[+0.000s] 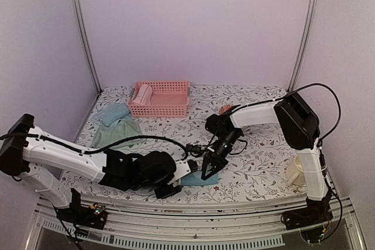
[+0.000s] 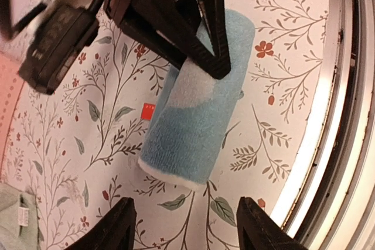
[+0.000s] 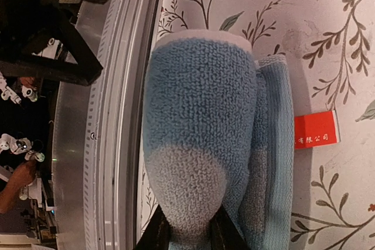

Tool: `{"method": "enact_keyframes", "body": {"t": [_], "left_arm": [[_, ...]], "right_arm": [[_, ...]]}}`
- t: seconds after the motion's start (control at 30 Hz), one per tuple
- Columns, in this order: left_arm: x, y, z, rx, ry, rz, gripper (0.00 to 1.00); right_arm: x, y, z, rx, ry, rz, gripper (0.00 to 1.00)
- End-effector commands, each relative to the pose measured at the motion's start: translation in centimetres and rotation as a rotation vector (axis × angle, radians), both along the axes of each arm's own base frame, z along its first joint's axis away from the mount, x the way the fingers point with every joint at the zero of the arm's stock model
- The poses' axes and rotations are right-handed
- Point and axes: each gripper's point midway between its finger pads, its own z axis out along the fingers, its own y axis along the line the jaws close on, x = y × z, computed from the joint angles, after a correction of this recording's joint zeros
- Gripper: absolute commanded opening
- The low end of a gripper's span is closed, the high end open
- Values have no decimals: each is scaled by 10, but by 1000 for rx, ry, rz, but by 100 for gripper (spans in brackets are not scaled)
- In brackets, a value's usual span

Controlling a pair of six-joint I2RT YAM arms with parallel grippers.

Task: Roll the towels
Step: Roll the towel at the center of the board.

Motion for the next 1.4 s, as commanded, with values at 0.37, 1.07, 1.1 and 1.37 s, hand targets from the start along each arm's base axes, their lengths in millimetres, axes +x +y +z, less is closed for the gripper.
{"method": "enact_keyframes", "body": {"t": [0.37, 1.07, 1.1, 1.37], "left_arm": [[1, -75, -32, 238, -295, -255, 69], [30, -69, -93, 410, -319, -199, 57], [30, -67, -95, 414, -297, -190, 55], [28, -62, -103, 397, -221, -191, 37]], "right_arm": [[-22, -30, -59, -258, 224, -2, 15], [-21, -25, -40, -213, 238, -10, 24], [-20, -24, -33, -194, 222, -6, 27], [-7, -30, 29, -95, 114, -15, 46]]}}
